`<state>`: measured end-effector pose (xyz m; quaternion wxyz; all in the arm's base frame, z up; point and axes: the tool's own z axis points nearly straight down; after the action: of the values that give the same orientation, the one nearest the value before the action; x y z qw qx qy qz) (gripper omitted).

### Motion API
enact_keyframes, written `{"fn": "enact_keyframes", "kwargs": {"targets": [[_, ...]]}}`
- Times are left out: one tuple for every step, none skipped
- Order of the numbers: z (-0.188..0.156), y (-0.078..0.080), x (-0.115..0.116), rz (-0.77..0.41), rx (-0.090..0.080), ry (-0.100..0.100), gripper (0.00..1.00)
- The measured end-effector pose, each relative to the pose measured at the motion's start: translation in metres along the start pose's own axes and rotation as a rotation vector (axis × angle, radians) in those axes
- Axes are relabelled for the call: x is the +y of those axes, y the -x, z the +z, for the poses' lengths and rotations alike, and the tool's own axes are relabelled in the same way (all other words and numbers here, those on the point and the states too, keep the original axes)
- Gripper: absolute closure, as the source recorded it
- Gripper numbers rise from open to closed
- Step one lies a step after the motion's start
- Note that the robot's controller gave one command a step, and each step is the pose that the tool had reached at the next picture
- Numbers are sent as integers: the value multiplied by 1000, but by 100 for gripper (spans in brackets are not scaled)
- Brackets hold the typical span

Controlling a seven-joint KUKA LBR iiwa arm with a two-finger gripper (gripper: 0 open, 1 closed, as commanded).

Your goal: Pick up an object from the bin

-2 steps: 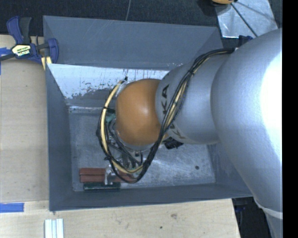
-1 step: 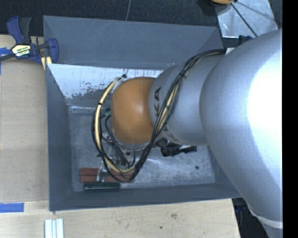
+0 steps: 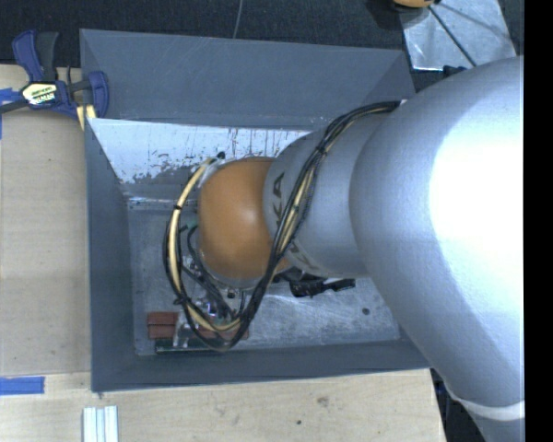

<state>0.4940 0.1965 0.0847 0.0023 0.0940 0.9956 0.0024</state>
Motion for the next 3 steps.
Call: {"fn": "enact_keyframes", "kwargs": {"targets": [[4,-3,-2,141,8,8,100],[4,-3,-2,142,7,8,100],[2,-1,-3,141,-1,7,100]]}}
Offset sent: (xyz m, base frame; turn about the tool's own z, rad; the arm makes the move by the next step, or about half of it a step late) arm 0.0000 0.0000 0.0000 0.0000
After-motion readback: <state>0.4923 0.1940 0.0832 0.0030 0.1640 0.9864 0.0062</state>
